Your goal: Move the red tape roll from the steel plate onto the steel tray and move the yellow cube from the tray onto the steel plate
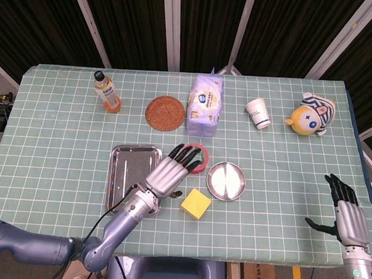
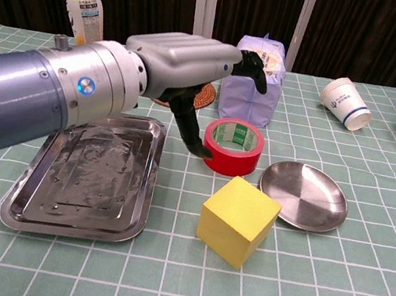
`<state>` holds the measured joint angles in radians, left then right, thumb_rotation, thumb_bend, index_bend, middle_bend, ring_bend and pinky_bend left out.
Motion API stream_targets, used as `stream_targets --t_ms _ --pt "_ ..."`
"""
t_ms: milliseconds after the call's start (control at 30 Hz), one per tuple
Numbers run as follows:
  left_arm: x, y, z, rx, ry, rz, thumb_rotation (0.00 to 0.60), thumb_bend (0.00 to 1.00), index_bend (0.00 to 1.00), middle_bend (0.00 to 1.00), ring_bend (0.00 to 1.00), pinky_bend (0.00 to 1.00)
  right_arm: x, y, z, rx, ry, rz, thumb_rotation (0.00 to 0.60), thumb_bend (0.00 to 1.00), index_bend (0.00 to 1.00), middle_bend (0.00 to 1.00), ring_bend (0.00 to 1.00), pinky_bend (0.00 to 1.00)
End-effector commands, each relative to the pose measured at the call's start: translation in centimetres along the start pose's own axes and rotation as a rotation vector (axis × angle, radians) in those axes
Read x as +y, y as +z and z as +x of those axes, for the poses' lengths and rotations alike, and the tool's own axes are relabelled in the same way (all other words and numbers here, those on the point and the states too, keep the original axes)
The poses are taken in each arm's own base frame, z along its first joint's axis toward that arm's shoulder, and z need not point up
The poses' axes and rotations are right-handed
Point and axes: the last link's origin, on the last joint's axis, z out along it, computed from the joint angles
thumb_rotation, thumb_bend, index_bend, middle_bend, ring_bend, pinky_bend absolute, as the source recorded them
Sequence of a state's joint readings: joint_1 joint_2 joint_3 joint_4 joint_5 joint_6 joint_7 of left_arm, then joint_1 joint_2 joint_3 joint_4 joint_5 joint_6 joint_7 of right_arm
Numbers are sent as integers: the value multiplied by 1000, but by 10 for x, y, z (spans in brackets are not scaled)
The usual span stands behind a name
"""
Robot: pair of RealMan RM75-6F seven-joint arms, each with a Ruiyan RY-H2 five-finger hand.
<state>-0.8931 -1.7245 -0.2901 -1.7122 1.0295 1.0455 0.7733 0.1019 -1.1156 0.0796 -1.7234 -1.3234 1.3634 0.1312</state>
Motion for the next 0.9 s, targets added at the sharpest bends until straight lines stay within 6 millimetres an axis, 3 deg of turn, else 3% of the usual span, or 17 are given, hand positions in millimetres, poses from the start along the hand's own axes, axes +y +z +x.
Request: stream_targets --t_ms 33,500,900 --pt "-14 19 2 -23 -20 28 600 0 180 2 0 0 4 5 1 7 -2 -25 600 18 0 0 23 0" --pt "-33 71 -40 -155 -135 50 600 0 163 0 0 0 10 12 -4 0 -43 -68 600 19 0 0 23 0" --pt "-35 89 -62 -156 -248 45 600 0 143 0 0 0 14 12 -1 14 -36 -81 600 18 0 0 23 0"
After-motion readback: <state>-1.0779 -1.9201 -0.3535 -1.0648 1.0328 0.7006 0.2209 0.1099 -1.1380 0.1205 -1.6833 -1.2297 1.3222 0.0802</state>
